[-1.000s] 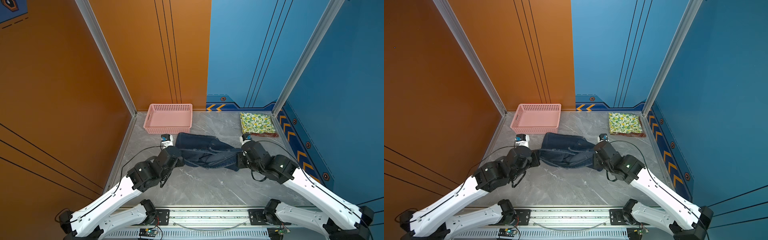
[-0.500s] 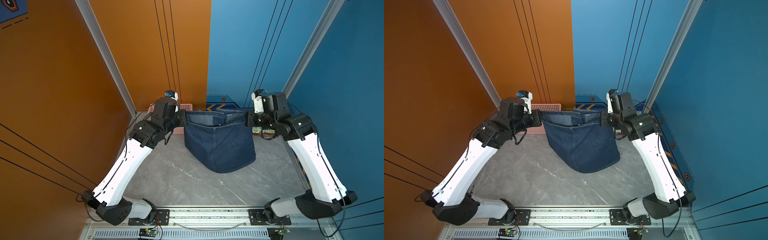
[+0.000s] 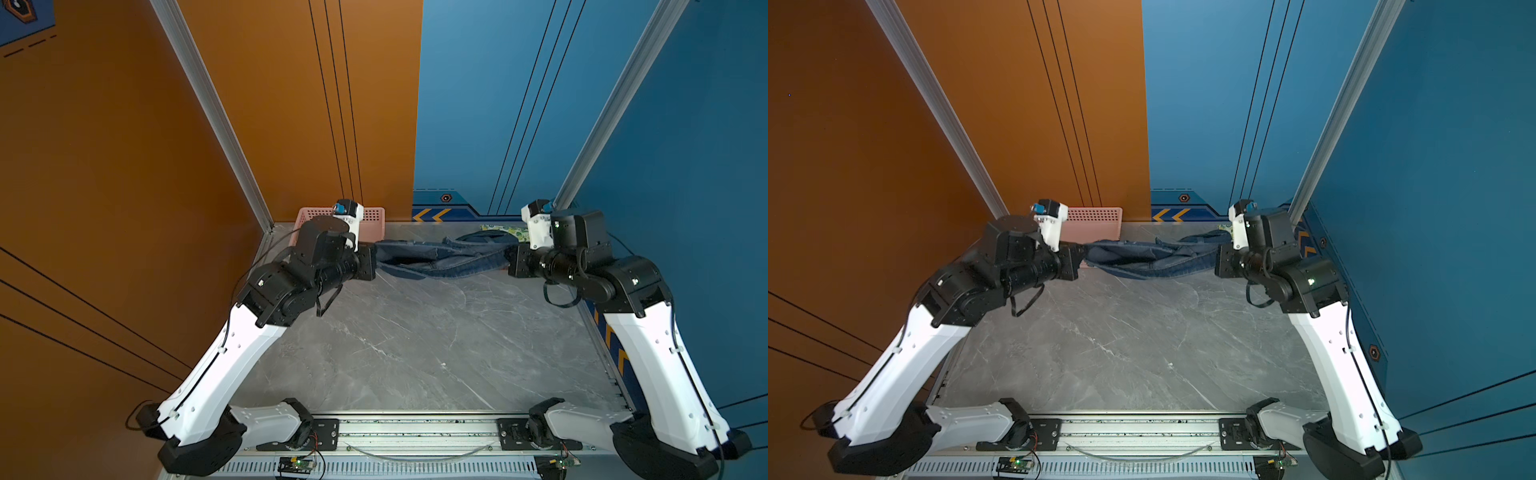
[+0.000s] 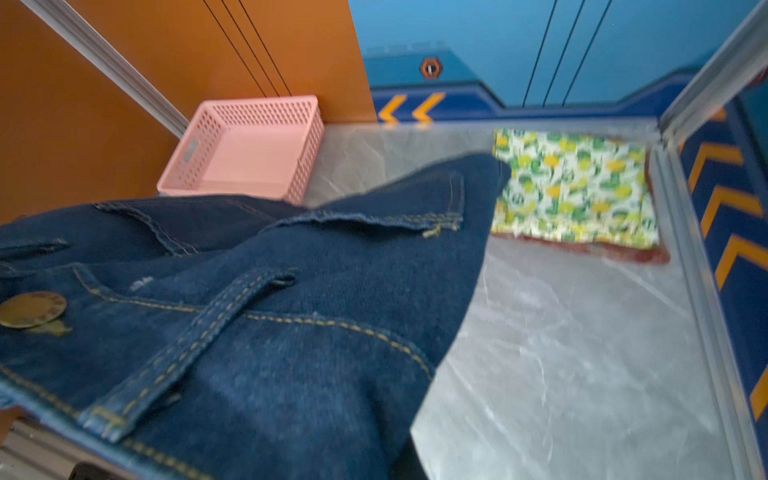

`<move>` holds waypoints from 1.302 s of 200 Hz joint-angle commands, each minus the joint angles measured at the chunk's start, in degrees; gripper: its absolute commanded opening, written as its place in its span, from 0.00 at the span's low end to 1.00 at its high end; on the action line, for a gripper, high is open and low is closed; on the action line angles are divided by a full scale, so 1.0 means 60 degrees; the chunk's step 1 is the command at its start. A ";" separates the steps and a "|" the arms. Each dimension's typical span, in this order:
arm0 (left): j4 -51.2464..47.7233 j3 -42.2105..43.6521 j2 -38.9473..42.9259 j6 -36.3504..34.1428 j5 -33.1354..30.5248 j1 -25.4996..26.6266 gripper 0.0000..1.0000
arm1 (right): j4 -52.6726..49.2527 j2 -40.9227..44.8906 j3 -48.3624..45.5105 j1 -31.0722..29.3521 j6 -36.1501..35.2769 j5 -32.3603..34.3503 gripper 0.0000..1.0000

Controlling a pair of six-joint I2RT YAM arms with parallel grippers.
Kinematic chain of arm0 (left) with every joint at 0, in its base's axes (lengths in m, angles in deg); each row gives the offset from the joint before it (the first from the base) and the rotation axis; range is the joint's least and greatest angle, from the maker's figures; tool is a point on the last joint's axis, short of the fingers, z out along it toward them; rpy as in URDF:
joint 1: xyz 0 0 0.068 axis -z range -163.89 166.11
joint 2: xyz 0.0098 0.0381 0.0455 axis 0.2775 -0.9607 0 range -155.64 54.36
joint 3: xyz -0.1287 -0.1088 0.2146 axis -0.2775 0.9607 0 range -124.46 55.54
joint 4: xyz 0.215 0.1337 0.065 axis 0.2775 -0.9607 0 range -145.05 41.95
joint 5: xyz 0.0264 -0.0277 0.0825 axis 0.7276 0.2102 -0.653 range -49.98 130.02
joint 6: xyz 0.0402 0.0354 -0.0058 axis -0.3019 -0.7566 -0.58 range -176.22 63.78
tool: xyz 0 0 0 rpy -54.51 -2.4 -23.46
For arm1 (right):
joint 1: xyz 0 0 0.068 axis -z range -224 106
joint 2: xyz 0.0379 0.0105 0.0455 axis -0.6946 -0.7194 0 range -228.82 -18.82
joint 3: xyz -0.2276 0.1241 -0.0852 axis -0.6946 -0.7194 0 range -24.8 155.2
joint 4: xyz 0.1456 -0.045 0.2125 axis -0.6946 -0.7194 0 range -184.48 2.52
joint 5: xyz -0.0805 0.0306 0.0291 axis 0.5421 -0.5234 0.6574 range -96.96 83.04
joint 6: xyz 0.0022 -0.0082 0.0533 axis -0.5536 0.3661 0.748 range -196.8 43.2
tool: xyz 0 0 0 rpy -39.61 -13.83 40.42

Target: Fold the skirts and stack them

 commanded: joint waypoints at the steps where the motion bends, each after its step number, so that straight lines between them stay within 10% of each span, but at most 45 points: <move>1: -0.0369 0.2974 0.1295 0.1485 -0.1704 0.0833 0.00 | -0.0094 0.1332 -0.2569 -0.0377 0.1056 0.0684 0.63; 17: -0.0262 0.5287 0.2224 0.2721 -0.1914 0.1476 0.14 | -0.0139 0.2428 -0.4084 -0.0710 0.1729 0.0262 0.99; 35: -0.0050 0.6794 0.2846 0.3613 -0.1702 0.1829 0.63 | -0.0275 0.3051 -0.4785 -0.1103 0.2258 -0.0047 1.00; 66: -0.0066 0.7216 0.3117 0.3865 -0.1789 0.2057 0.80 | -0.0367 0.2767 -0.4808 -0.1416 0.2239 -0.0094 1.00; 143: 0.0604 0.7097 0.1222 0.3406 -0.1683 0.1639 0.83 | 0.2992 0.0447 -0.6928 -0.1155 0.2762 -0.0300 0.98; 239: 0.2841 0.7261 -0.2492 0.2859 -0.0549 0.1000 0.83 | 0.5891 -0.3426 -0.7752 -0.0480 0.2790 -0.0474 0.54; 260: 0.3091 0.7309 -0.2901 0.2802 -0.0375 0.0752 0.83 | 0.5912 -0.3814 -0.7795 -0.0408 0.2782 -0.0434 0.26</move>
